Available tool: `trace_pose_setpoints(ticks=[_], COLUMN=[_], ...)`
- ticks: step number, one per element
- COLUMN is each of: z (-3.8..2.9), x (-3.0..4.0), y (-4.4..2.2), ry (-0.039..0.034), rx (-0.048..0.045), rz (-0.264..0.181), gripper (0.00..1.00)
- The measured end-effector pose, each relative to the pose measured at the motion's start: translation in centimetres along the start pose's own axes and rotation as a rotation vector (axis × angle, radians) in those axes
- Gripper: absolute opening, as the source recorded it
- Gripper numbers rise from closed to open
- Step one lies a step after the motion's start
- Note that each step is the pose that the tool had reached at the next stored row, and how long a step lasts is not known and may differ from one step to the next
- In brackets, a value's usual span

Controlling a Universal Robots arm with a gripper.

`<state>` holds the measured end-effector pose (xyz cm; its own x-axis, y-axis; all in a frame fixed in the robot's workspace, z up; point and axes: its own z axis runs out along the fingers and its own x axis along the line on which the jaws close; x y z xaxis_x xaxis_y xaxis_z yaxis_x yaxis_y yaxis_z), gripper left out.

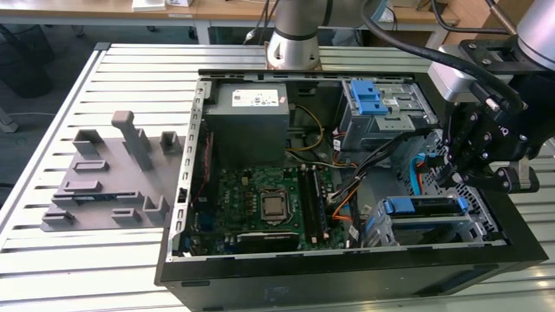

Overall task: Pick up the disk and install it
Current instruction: 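Insert the first disk wire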

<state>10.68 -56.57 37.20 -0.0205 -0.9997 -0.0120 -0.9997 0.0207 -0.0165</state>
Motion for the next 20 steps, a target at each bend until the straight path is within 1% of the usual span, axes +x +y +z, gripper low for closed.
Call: trace_pose_setpoints(ticks=[3, 6, 8, 10, 15, 20], z=[-0.01, 0.01, 0.01, 0.02, 0.05, 0.07], x=[-0.01, -0.04, -0.2, -0.64, -2.18, -3.02], y=[-0.14, -0.53, -0.83, -1.06, -1.31, -1.71], ry=[0.0001, -0.0001, -0.0002, -0.0003, -0.0002, -0.0004], rx=[0.0028, 0.0078, 0.0109, 0.012, 0.0138, 0.0168], rz=[0.0, 0.0, 0.0, 0.0, 0.0, 0.0], gripper=[0.11, 0.11, 0.11, 0.11, 0.11, 0.11])
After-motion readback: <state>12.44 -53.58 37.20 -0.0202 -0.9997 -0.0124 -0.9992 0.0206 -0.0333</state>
